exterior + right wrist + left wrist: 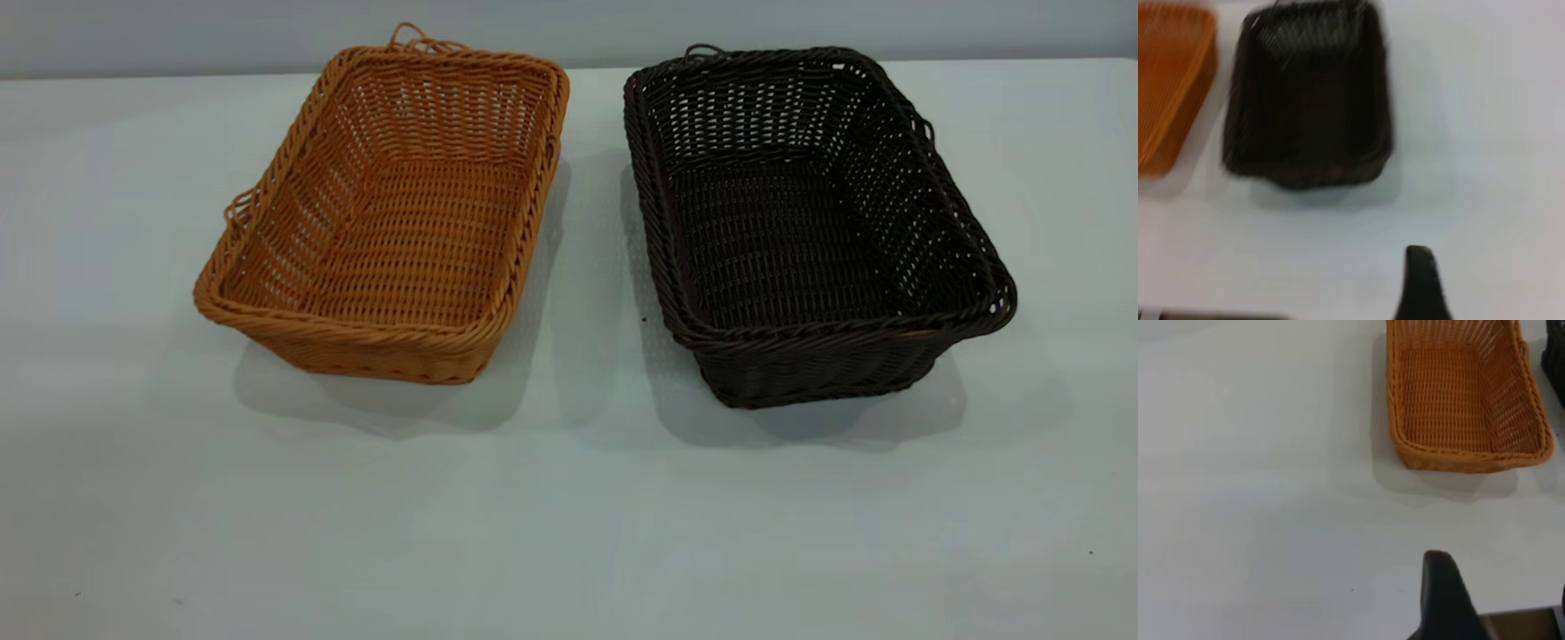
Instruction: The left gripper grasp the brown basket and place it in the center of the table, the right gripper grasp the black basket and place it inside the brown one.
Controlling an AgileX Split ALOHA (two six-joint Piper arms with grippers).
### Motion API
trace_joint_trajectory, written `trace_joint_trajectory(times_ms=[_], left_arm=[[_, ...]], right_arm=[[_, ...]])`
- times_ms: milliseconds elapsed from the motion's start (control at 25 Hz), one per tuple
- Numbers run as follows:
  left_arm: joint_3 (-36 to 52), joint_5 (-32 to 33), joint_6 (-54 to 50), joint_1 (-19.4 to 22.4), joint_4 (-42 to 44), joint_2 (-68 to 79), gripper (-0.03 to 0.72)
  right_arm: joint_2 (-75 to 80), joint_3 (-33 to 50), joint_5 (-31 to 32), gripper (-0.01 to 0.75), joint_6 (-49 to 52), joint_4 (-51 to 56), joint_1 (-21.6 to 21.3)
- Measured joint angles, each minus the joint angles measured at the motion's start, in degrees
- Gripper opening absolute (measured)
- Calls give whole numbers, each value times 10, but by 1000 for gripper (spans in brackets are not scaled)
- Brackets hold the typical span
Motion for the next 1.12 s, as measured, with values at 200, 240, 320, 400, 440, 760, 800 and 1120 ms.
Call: trace_joint_trajectory(times_ms=[200,240,320,400,440,760,800,1120], left_arm=[[-17,-106,15,0,-5,180,388],[-24,-127,27,0,-11,220,400],[-35,-166,57,0,-23,290,435],[-49,-209,94,0,-45,361,469],[-55,-226,109,0,-56,390,483],[-144,-309,244,0,-164,608,509],[-153,-311,256,0,-175,624,509],[-201,-320,308,0,-235,713,509]], right_arm=[[150,0,-17,578,-88,73,0],[176,0,-30,589,-108,95,0],[238,0,-66,596,-152,146,0],[301,0,-97,595,-202,210,0],[338,0,-109,594,-221,237,0],[629,-7,-194,594,-379,457,69],[664,-12,-214,594,-385,480,90],[884,-65,-273,594,-343,731,154]])
